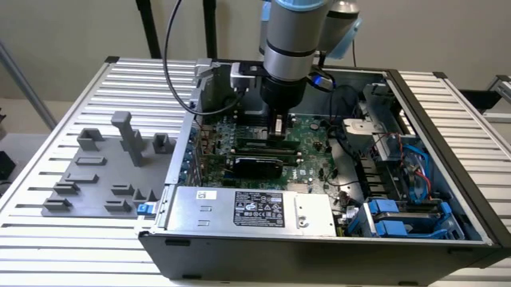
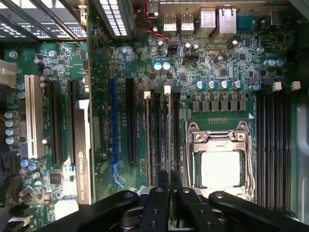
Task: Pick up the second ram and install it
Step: 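Insert the second ram into the second slot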
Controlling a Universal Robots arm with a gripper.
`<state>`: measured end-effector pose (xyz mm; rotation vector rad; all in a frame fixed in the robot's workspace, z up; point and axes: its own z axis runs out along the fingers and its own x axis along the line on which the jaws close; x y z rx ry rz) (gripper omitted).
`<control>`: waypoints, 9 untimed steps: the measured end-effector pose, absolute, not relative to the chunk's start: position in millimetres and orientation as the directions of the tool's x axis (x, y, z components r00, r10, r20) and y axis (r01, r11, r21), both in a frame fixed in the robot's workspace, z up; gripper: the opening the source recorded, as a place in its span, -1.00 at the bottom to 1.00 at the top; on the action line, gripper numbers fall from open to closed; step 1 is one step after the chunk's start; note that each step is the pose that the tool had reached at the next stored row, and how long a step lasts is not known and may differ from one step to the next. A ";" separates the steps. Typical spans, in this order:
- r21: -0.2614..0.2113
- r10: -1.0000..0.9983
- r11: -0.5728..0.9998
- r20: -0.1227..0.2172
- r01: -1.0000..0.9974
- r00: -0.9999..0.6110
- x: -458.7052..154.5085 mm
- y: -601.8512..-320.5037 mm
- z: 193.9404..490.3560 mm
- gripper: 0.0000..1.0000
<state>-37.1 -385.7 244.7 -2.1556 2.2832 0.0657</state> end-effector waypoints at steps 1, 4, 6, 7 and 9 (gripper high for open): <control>0.030 -0.998 0.056 -0.030 -0.998 -0.057 -37.1 -385.1 242.9 -1.00; 0.030 -0.998 0.055 -0.029 -0.998 -0.056 -37.1 -383.5 237.5 -1.00; 0.030 -0.998 0.052 -0.028 -0.998 -0.053 -37.1 -382.5 233.8 -1.00; 0.030 -0.998 0.049 -0.026 -0.998 -0.050 -37.1 -382.2 232.3 -1.00; 0.030 -0.999 0.045 -0.023 -0.999 -0.046 -37.1 -381.8 231.4 -1.00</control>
